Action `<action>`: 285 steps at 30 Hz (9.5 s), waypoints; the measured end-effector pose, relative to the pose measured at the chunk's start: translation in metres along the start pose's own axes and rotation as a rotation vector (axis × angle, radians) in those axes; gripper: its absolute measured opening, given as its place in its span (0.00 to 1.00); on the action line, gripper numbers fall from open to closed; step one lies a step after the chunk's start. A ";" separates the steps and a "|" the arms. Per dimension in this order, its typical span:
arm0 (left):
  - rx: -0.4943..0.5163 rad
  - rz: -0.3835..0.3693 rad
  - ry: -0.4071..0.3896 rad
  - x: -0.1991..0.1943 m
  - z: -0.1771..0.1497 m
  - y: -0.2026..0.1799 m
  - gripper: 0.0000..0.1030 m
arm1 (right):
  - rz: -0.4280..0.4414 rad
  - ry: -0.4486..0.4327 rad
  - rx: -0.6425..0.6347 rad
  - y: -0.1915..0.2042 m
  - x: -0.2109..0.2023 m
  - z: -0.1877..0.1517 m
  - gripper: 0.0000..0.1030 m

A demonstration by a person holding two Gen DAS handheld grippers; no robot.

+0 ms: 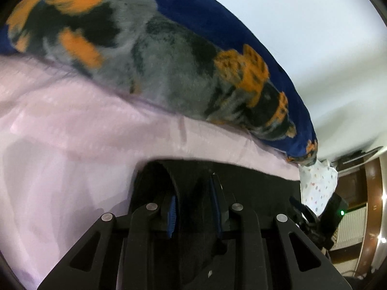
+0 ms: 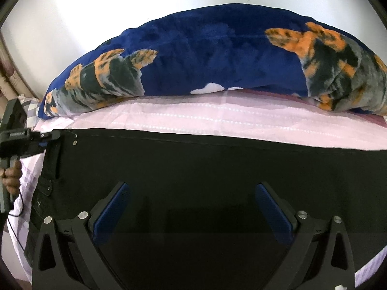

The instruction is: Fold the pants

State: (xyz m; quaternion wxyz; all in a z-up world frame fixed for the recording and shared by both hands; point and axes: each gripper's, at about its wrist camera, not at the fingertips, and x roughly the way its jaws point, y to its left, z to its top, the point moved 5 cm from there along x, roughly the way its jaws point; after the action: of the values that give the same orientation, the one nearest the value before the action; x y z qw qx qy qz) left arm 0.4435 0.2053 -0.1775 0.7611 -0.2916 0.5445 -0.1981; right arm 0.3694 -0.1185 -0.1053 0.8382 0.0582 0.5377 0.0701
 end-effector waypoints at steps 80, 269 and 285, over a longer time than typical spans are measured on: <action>0.246 0.234 0.013 -0.164 -0.309 -0.063 0.50 | 0.061 0.073 -0.276 -0.019 -0.156 -0.190 0.44; 1.125 0.082 0.294 0.044 -0.409 -0.333 0.08 | -0.206 -0.199 1.117 -0.356 -0.286 -0.333 0.04; 1.102 0.105 0.326 0.052 -0.412 -0.329 0.12 | -0.361 -0.131 1.018 -0.356 -0.275 -0.340 0.17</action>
State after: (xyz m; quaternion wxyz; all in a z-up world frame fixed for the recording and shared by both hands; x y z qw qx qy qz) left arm 0.0763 -0.1678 -0.0951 0.7156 0.2097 0.4850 -0.4568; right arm -0.0338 -0.5104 -0.0628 0.7347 0.3675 0.4517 -0.3480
